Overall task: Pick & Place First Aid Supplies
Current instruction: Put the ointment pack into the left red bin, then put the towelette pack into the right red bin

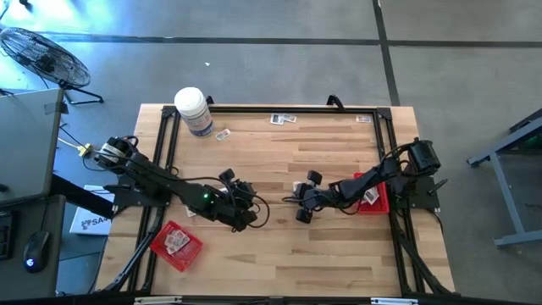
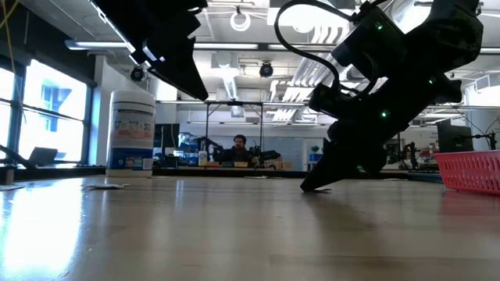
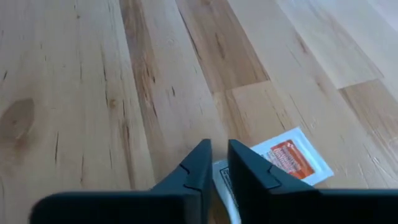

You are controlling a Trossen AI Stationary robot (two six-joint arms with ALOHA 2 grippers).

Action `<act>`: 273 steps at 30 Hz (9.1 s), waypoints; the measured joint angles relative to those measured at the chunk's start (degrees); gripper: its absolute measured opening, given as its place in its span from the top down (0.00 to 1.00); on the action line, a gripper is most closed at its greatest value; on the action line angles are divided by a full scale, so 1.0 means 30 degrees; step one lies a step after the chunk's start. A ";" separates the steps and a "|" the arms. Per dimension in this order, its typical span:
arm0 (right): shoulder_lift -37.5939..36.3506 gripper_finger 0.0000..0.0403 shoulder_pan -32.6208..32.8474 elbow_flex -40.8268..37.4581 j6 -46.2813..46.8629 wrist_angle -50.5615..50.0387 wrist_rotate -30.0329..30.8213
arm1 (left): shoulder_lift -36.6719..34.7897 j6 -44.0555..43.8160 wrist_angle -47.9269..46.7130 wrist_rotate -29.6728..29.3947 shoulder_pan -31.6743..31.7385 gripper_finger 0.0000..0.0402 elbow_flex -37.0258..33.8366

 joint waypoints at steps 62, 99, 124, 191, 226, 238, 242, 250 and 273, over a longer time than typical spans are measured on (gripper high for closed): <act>-0.2200 1.00 0.1858 -0.0017 -0.2079 0.5037 -0.3599 | 0.7606 1.2029 2.0857 0.5257 0.1880 0.81 -0.2776; -0.4167 0.67 0.3971 -0.0024 -0.4162 0.4850 0.1754 | -0.0918 -1.1975 -1.4816 1.4181 -0.9242 1.00 0.3852; -0.4167 0.67 0.3881 -0.0024 -0.3995 0.4848 0.1559 | -0.0903 -1.9834 -1.1363 1.9352 -1.0761 0.72 -0.2528; -0.4182 0.66 0.3555 -0.0024 -0.4017 0.5644 -0.0233 | -0.0889 -0.9551 0.1711 -0.0269 -0.2637 0.63 -0.7020; -0.4175 0.67 0.3555 -0.0024 -0.4022 0.5566 -0.0233 | 0.0284 -1.2517 0.0954 0.3582 0.1863 0.63 -0.7111; -0.4175 0.67 0.3555 -0.0024 -0.4017 0.5571 -0.0233 | 0.0277 -1.3760 0.0499 0.4033 0.0977 0.63 -0.7098; -0.4175 0.67 0.3555 -0.0024 -0.4022 0.5571 -0.0233 | 0.0262 -1.4833 -0.0475 0.4224 0.0449 0.63 -0.7053; -0.4175 0.67 0.3555 -0.0024 -0.4019 0.5571 -0.0233 | 0.0270 -1.5083 -0.0936 0.4796 -0.0465 0.63 -0.6609; -0.4167 0.67 0.3555 -0.0024 -0.4018 0.5571 -0.0233 | 0.0285 -1.6730 -0.3940 0.6187 -0.4613 0.63 -0.4275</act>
